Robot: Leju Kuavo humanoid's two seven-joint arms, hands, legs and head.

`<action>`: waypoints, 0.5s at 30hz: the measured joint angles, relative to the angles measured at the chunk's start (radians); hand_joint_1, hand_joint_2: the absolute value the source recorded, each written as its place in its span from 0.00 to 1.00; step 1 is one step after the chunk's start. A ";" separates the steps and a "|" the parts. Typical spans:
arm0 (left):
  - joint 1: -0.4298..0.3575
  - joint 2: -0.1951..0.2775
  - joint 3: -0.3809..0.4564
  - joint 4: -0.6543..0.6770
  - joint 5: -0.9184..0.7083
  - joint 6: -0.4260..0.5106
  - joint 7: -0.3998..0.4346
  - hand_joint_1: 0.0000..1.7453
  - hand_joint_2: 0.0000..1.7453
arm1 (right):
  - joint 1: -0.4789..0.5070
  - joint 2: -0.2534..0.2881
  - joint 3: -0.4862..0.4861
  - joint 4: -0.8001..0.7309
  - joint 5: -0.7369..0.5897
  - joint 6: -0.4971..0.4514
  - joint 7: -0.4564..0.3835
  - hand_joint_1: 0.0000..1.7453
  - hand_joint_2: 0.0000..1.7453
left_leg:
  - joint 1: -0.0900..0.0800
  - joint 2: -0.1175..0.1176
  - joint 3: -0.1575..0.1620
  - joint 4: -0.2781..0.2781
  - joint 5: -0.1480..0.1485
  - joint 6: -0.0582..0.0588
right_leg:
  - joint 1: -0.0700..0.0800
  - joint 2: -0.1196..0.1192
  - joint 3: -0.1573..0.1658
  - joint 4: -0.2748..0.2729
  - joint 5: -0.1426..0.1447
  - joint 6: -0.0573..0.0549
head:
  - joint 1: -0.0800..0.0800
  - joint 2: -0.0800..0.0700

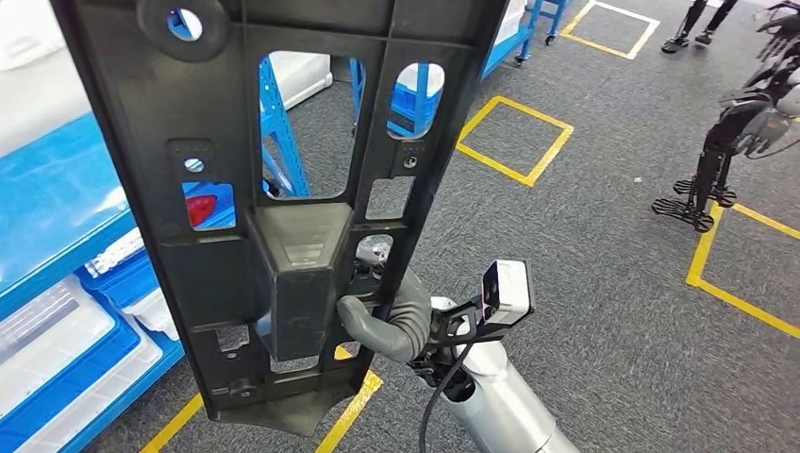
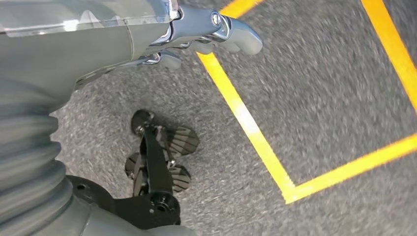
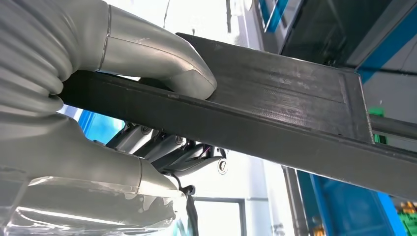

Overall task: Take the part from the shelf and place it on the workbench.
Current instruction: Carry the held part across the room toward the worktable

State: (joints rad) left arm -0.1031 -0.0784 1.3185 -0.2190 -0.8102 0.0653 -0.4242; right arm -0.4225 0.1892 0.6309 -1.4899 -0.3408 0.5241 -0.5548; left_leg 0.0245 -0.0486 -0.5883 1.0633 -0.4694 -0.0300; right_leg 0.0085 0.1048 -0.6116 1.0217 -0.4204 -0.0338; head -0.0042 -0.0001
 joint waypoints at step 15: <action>0.009 0.001 -0.007 0.000 0.014 0.007 0.002 0.00 1.00 | 0.021 -0.032 -0.007 -0.017 0.052 -0.019 -0.036 1.00 1.00 | -0.004 0.135 0.044 -0.070 0.006 0.021 | -0.025 -0.154 -0.026 0.046 -0.016 0.055 | 0.008 0.000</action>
State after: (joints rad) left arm -0.0940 -0.0776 1.3111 -0.2190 -0.7958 0.0726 -0.4221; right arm -0.4011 0.1576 0.6237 -1.5069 -0.2889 0.5051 -0.5907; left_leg 0.0202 0.0862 -0.5441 0.9932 -0.4634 -0.0088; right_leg -0.0169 -0.0496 -0.6379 1.0676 -0.4367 0.0211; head 0.0036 0.0000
